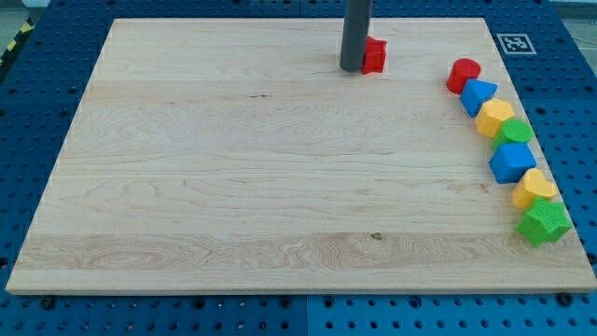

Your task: Move the red star to the top left of the red circle

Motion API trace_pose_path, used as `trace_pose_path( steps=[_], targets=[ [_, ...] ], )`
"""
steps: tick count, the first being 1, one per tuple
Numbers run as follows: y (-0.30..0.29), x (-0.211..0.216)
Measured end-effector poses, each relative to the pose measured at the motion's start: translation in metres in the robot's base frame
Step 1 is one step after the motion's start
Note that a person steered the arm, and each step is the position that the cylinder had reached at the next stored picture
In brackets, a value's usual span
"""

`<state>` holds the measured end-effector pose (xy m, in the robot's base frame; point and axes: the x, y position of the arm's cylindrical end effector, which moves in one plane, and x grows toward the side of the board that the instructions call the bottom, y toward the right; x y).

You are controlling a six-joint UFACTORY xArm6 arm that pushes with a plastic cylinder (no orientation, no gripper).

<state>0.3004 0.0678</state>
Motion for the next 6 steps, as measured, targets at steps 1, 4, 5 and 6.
trace_pose_path(
  steps=[1,4,5,6],
  targets=[
    [-0.005,-0.012],
    [0.037,-0.027],
    [0.057,-0.031],
    [0.076,-0.031]
  ],
)
